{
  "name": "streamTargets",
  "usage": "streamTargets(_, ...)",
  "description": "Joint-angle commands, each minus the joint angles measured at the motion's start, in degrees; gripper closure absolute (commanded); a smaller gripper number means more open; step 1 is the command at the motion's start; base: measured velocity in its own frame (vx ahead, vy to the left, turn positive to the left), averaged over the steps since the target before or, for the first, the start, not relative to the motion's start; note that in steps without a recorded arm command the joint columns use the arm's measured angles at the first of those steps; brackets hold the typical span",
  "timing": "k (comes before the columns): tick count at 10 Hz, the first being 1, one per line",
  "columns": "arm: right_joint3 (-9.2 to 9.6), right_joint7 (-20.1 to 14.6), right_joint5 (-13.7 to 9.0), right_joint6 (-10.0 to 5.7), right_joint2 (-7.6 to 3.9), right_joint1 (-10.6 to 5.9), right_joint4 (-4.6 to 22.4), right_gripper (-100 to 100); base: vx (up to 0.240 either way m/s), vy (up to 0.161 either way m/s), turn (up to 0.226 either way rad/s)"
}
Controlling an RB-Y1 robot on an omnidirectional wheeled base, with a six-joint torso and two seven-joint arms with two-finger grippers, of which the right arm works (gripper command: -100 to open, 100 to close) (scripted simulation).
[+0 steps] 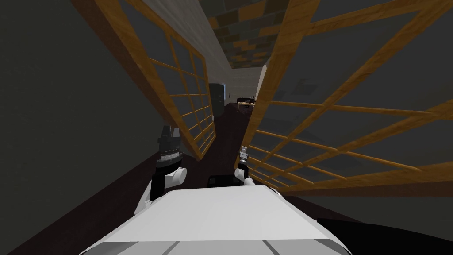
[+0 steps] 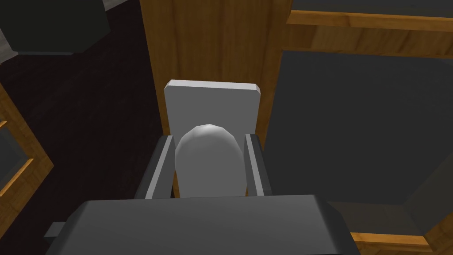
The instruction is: Push the door open
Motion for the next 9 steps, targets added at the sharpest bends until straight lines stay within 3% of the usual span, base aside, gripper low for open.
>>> streamTargets(1, -1.26, 0.43, -0.95, -0.35, -1.08, -0.05, -0.13, 100, 0.202, 0.004, -0.057)
streamTargets(8, -4.77, 1.13, -4.15, -1.55, -2.63, -0.36, 0.24, 100, 0.163, -0.003, -0.049)
streamTargets(9, -4.77, 1.13, -4.15, -1.55, -2.63, -0.36, -0.83, 100, 0.138, -0.005, -0.052)
